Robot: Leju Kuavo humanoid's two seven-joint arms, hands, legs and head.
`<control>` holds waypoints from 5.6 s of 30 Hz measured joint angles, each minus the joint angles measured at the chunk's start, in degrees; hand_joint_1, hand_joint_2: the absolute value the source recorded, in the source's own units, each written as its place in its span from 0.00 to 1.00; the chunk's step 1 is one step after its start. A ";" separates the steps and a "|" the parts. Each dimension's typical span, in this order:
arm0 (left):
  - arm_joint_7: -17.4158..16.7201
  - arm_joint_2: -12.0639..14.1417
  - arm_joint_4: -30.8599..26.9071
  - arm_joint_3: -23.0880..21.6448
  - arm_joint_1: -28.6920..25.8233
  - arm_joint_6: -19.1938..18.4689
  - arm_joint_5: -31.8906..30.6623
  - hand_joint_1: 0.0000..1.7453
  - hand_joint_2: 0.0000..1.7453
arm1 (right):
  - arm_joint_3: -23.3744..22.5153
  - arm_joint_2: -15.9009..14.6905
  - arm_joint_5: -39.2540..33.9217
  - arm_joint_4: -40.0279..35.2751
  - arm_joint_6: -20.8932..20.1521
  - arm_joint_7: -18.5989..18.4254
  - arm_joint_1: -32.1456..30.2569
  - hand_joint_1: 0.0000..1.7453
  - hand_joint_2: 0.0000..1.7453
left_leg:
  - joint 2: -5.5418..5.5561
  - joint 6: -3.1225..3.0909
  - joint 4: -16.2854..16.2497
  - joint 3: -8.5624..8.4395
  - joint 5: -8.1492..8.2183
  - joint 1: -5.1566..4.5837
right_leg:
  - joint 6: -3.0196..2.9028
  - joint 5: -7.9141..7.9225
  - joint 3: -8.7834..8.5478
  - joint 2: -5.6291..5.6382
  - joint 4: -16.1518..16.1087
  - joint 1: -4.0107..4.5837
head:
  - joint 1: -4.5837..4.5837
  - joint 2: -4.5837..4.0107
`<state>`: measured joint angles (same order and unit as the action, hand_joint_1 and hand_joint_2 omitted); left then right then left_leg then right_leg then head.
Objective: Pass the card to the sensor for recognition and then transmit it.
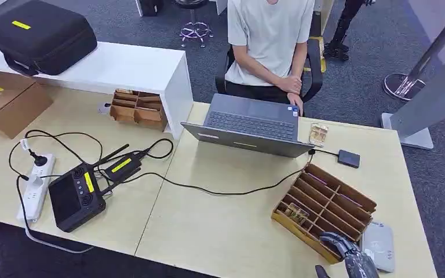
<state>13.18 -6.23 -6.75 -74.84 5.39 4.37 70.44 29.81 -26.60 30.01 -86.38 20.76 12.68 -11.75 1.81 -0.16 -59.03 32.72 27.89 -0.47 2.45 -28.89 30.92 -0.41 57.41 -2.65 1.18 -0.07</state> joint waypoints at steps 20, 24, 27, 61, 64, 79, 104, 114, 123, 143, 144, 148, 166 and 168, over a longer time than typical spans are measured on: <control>-0.22 0.00 0.00 0.00 0.01 -0.02 0.17 0.00 1.00 | 0.00 0.00 -0.50 0.00 -0.13 0.50 0.00 0.32 1.00 | 0.00 0.00 0.00 0.00 0.00 0.00 | 0.00 0.00 0.00 0.00 0.00 0.00 | 0.00 0.00; -0.26 0.00 0.00 0.00 0.02 -0.04 0.20 0.00 1.00 | 0.00 0.00 -0.61 0.00 -0.20 0.55 0.00 0.32 1.00 | 0.00 0.00 0.00 0.00 0.00 0.00 | 0.00 0.00 0.00 0.00 0.00 0.00 | 0.00 0.00; -0.28 0.00 0.00 0.00 0.02 -0.04 0.26 0.00 1.00 | -0.02 0.00 -0.68 0.00 -0.20 0.57 0.02 1.00 1.00 | 0.00 0.00 0.00 0.00 0.00 0.00 | 0.00 0.00 0.00 0.00 0.00 0.00 | 0.00 0.00; 0.15 0.00 0.00 0.00 -0.09 0.04 -0.15 0.00 1.00 | -0.44 0.02 -1.31 -0.15 -0.02 1.22 -0.24 1.00 1.00 | 0.00 0.00 0.00 0.00 0.00 0.00 | 0.00 0.00 0.04 -0.01 0.00 0.00 | 0.00 0.00; 0.15 0.00 0.00 0.00 -0.09 0.04 -0.15 0.00 1.00 | -0.44 0.02 -1.31 -0.17 -0.02 1.22 -0.24 1.00 1.00 | 0.00 0.00 0.00 0.00 0.00 0.00 | 0.00 0.00 -0.01 -0.01 0.00 0.01 | 0.00 0.00; 0.55 -0.15 0.00 0.00 -0.17 1.33 0.02 0.00 1.00 | -0.44 0.13 -1.09 -0.35 0.70 1.27 -0.36 1.00 1.00 | -0.01 0.00 0.00 0.01 0.00 0.01 | 0.00 0.00 -0.01 0.00 0.00 0.01 | 0.00 0.00; -0.59 -0.15 0.00 0.00 0.04 0.48 -3.04 0.00 1.00 | -5.86 0.13 2.40 -5.20 -11.26 2.95 33.94 1.00 1.00 | -0.15 0.07 -0.01 0.11 -0.27 0.02 | -0.05 0.33 0.17 0.20 0.08 0.04 | -0.02 0.00; -0.94 0.00 0.00 -0.07 0.09 -0.37 -4.77 0.00 1.00 | -0.96 4.02 4.11 1.99 -12.37 -3.72 53.75 1.00 1.00 | -0.10 0.07 -0.01 0.29 -0.32 0.01 | -0.06 0.33 0.28 0.13 0.13 0.02 | 0.02 0.00; -1.20 1.07 -0.02 -1.49 0.38 -2.56 -8.68 0.00 1.00 | 7.16 13.68 20.23 22.81 -9.33 -12.02 69.74 1.00 1.00 | -0.13 0.16 0.00 0.26 -0.38 0.02 | -0.12 0.37 0.34 0.18 0.23 0.03 | -0.02 0.00; -1.27 1.25 -0.04 -1.70 0.45 -2.91 -9.35 0.00 1.00 | 12.11 20.02 22.94 35.62 -8.78 -13.68 75.57 1.00 1.00 | 0.00 0.17 -0.02 0.32 -0.38 0.03 | -0.13 0.36 0.34 0.03 0.23 0.05 | 0.00 0.00; -1.36 1.27 -0.04 -1.79 0.47 -2.95 -9.66 0.00 1.00 | 12.33 20.35 24.05 36.29 -9.14 -14.47 76.08 1.00 1.00 | -0.03 0.17 -0.02 0.32 -0.38 0.04 | -0.13 0.36 0.34 0.07 0.24 0.05 | 0.00 0.00; -1.73 1.27 -0.04 -2.62 0.83 -3.13 -10.71 0.00 1.00 | 13.66 22.65 27.85 41.95 -9.44 -16.46 78.58 1.00 1.00 | -0.01 0.20 -0.02 0.30 -0.40 0.06 | -0.14 0.36 0.36 0.05 0.25 0.06 | 0.00 0.00; -0.57 1.31 -0.04 -3.06 0.83 -3.30 -10.78 0.00 1.00 | 14.86 25.57 28.39 53.27 -8.70 -15.54 79.38 0.00 1.00 | 0.00 0.21 -0.04 0.30 -0.41 0.04 | -0.13 0.36 0.38 0.05 0.23 0.05 | 0.00 0.00; -0.59 1.33 -0.04 -3.06 0.83 -3.30 -10.65 0.00 1.00 | 14.86 25.49 28.39 53.61 -8.66 -15.52 79.36 0.00 1.00 | -0.01 0.21 -0.03 0.30 -0.41 0.04 | -0.13 0.36 0.39 0.05 0.23 0.05 | 0.00 0.00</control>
<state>12.59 -4.90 -6.80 -77.90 6.22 1.07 59.80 44.68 -1.11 58.40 -32.76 12.11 -2.84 67.61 1.80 0.05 -59.07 33.02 27.48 -0.43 2.31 -28.52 31.30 -0.37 57.64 -2.60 1.18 -0.07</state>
